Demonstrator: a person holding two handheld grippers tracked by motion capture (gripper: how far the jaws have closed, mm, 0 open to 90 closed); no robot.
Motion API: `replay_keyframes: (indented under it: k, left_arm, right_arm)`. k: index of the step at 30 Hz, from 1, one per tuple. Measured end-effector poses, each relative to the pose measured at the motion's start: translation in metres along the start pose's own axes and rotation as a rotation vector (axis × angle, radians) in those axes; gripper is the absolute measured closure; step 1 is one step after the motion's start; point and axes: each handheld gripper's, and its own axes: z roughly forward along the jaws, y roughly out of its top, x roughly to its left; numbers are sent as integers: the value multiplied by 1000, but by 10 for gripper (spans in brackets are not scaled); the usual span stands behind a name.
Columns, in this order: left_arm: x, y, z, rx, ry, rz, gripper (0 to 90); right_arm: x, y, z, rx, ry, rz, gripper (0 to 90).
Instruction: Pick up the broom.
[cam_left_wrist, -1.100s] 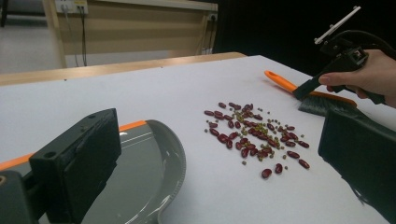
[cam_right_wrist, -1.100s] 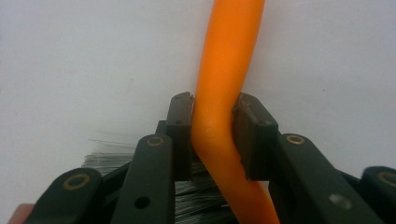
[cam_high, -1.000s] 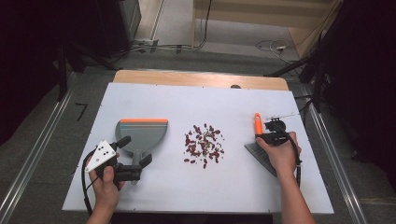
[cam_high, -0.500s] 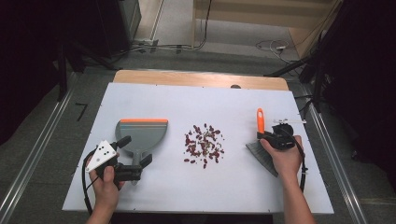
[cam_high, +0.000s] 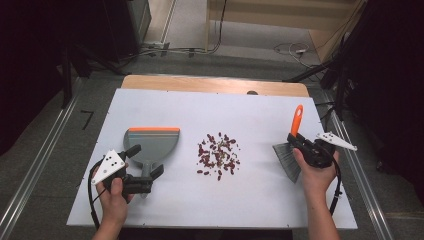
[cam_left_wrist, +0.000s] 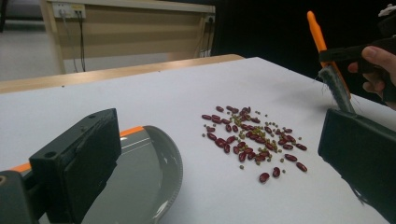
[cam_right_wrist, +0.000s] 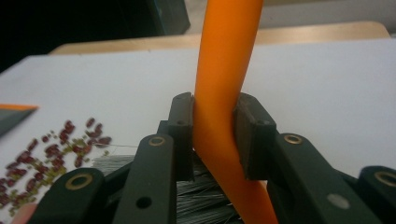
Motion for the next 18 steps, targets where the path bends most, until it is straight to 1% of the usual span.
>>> replay_keyframes:
  k: [2, 7, 11, 13, 14, 18]
  left_arm:
    - [0, 0, 0, -2, 0, 1, 0]
    - [0, 1, -1, -6, 2, 5, 0]
    - [-2, 2, 0, -8, -1, 10, 0]
    - [-2, 3, 0, -9, -2, 12, 0]
    - [-2, 3, 0, -9, -2, 12, 0]
    - [-4, 4, 0, -10, -4, 18, 0]
  right_arm:
    - [0, 1, -3, -26, 16, 5, 690]
    - [3, 6, -9, -76, 28, 7, 692]
    - [11, 11, -13, -98, 42, -2, 692]
    - [14, 14, -14, -103, 57, -11, 693]
    - [17, 15, -15, -109, 56, -11, 693]
    - [25, 19, -16, -120, 81, -13, 693]
